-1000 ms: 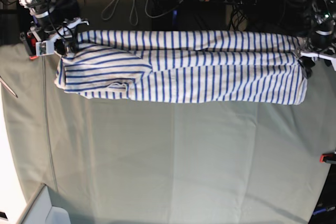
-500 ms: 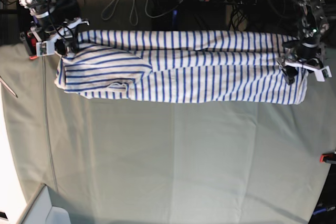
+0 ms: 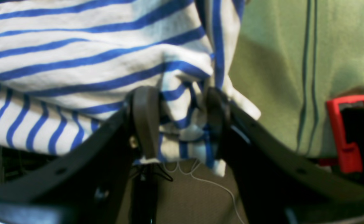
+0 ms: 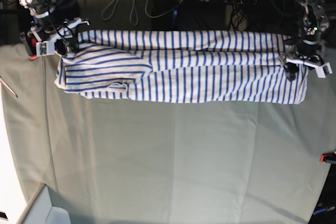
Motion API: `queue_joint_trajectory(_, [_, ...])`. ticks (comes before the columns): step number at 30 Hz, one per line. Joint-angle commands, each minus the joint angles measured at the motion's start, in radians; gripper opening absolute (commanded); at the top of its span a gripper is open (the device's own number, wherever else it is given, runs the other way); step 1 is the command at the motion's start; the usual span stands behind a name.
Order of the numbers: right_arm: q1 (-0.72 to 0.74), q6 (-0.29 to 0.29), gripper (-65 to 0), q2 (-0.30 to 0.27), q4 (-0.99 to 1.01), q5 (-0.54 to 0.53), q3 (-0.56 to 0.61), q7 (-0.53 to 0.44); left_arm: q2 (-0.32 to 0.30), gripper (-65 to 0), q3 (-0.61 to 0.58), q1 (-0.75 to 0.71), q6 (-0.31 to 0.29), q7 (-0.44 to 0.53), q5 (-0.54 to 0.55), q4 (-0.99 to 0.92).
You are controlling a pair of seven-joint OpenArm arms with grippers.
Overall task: Layout the t-shirt on the table in an organized manner, then fold the t-shirt properly
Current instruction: 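Lay the strip flat and hold its two ends with both grippers, then fold the strip end held by the left gripper over toward the right gripper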
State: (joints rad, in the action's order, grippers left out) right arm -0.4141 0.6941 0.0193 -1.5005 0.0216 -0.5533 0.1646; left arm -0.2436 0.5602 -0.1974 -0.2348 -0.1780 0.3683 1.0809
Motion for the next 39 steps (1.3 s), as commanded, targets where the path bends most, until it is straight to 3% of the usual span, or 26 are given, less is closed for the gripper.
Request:
queue_joint_trajectory(1, [-0.004, 0.004, -39.2, -0.005, -0.019, -0.01, -0.001, -0.021, -0.009, -12.9, -0.002, 0.014, 0.007, -0.012, -0.002, 0.0])
queue_joint_trajectory(6, [-0.004, 0.004, -39.2, -0.005, -0.019, -0.01, -0.001, -0.021, -0.009, -16.6, -0.002, 0.019, 0.007, -0.015, -0.004, -0.005])
queue_joint_trajectory(8, [-0.004, 0.004, -39.2, -0.005, -0.019, -0.01, -0.001, -0.021, -0.009, -23.1, -0.002, 0.016, 0.004, -0.013, 0.001, -0.005])
queue_joint_trajectory(12, [-0.004, 0.004, -39.2, -0.005, -0.019, -0.01, -0.001, -0.023, -0.007, -36.3, 0.002, 0.02, -0.108, -0.012, 0.001, -0.006])
queue_joint_trajectory(16, [-0.002, 0.004, -39.2, -0.005, -0.019, -0.01, -0.001, -0.023, -0.007, -41.8, 0.004, 0.023, -0.182, -0.012, 0.001, -0.046])
queue_joint_trajectory(19, [-0.002, 0.004, -39.2, -0.005, -0.03, -0.01, -0.001, -0.02, -0.007, -46.3, 0.005, 0.042, -0.193, -0.012, -0.005, -0.083])
queue_joint_trajectory(21, [-0.002, 0.004, -39.2, -0.005, -0.039, -0.01, -0.001, -0.02, -0.007, -53.0, 0.005, 0.042, -0.199, -0.012, -0.002, -0.084])
queue_joint_trajectory(23, [-0.002, 0.004, -39.2, -0.003, -0.045, -0.01, -0.001, -0.02, -0.007, -63.5, 0.005, 0.04, -0.193, -0.012, -0.005, -0.077])
queue_joint_trajectory(24, [-0.002, 0.004, -39.2, -0.003, -0.048, -0.01, -0.001, -0.02, -0.007, -65.0, 0.005, 0.04, -0.193, -0.013, -0.005, -0.077])
queue_joint_trajectory(30, [-0.002, 0.004, -39.2, -0.003, -0.048, -0.01, -0.001, -0.02, -0.012, -65.0, 0.007, 0.032, -0.193, -0.012, -0.002, -0.04])
queue_joint_trajectory(35, [-0.002, 0.004, -39.2, 0.008, -0.048, -0.01, -0.001, -0.02, -0.006, -65.0, 0.007, -0.026, -0.189, -0.016, -0.005, 0.135])
queue_joint_trajectory(39, [-0.002, 0.004, -39.2, 0.015, -0.048, -0.009, -0.001, -0.02, 0.042, -65.0, 0.007, -0.08, -0.188, -0.018, -0.009, 0.321])
